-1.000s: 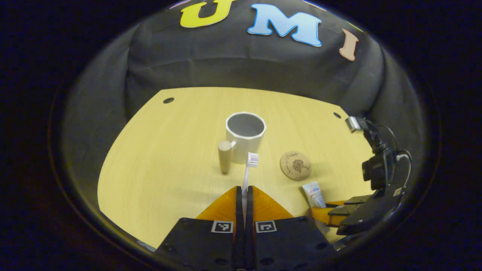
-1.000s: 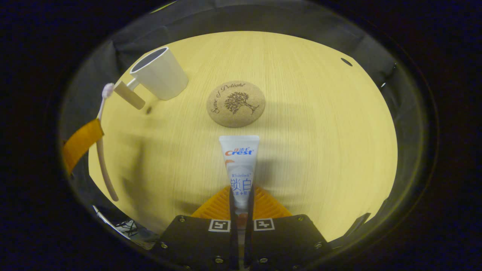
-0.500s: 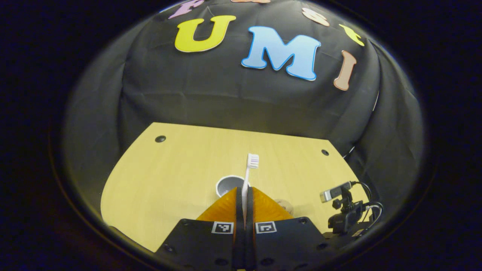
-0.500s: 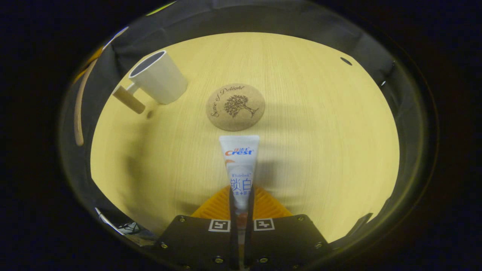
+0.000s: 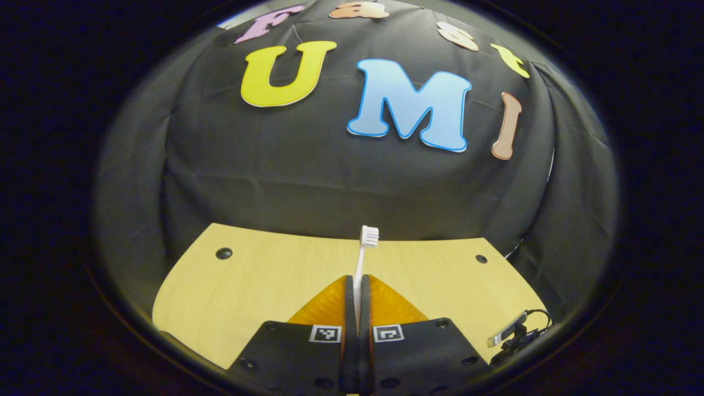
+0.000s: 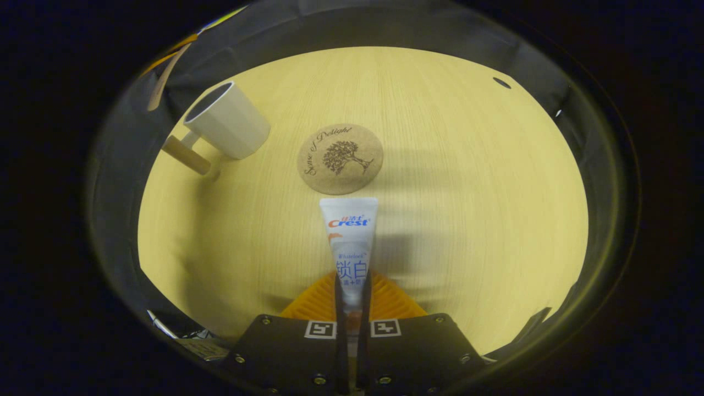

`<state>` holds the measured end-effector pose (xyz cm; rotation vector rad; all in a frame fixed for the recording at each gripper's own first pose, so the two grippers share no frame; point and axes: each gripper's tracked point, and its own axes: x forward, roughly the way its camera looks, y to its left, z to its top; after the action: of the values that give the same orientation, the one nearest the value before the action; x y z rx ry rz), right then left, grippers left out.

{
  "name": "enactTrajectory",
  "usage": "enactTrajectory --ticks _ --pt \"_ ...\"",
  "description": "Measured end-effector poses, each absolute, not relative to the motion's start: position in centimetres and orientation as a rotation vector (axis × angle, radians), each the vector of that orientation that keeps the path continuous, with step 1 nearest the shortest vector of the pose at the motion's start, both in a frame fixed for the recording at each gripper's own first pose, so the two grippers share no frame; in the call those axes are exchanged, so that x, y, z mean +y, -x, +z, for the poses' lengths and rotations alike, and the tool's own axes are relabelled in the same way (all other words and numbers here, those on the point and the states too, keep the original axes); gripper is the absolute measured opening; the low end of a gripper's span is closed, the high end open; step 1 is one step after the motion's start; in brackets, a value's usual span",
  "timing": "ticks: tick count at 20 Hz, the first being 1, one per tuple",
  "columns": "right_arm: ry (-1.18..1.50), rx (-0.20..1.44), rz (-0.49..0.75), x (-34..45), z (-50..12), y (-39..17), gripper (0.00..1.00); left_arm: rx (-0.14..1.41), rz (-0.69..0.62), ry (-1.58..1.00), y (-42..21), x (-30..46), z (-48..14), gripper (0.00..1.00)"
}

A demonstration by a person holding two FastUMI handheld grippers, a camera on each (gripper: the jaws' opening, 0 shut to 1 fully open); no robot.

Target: Put the toothbrush and toothpaste on the desktop into the cup, then pick up the cup and place it on the coaster on the desktop.

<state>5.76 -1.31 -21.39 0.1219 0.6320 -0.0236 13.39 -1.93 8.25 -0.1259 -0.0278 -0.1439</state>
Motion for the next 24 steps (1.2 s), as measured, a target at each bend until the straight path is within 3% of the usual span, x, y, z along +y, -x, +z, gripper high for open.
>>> enactTrajectory --ticks 8,16,17,18,19,20,21,24 --pt "-0.119 0.625 -0.025 -1.3 -21.3 -5.8 0.08 -0.007 -0.155 0.202 -18.9 -1.9 5.1 0.07" --pt "-0.123 0.607 -0.026 -1.3 -21.2 -5.8 0.08 0.029 -0.148 0.206 -19.5 -2.7 -0.2 0.07" --pt "-0.125 0.602 -0.025 -1.3 -21.2 -5.8 0.08 0.033 -0.147 0.205 -19.4 -2.9 -0.7 0.13" --pt "-0.127 0.597 -0.024 -1.3 -21.1 -5.8 0.08 0.039 -0.146 0.2 -19.1 -3.1 -1.2 0.07" --pt "-0.129 0.59 -0.024 -1.3 -21.2 -5.9 0.08 0.034 -0.14 0.188 -19.0 -3.1 -1.5 0.07" --pt "-0.133 0.584 -0.024 -1.3 -21.1 -5.9 0.08 0.04 -0.132 0.178 -18.8 -3.1 -1.9 0.13" --pt "-0.137 0.579 -0.025 -1.3 -21.1 -5.9 0.08 0.042 -0.14 0.171 -18.5 -3.4 -2.1 0.1" --pt "-0.143 0.568 -0.03 -1.3 -21.0 -5.9 0.08 0.056 -0.162 0.167 -17.7 -3.7 -2.5 0.17"
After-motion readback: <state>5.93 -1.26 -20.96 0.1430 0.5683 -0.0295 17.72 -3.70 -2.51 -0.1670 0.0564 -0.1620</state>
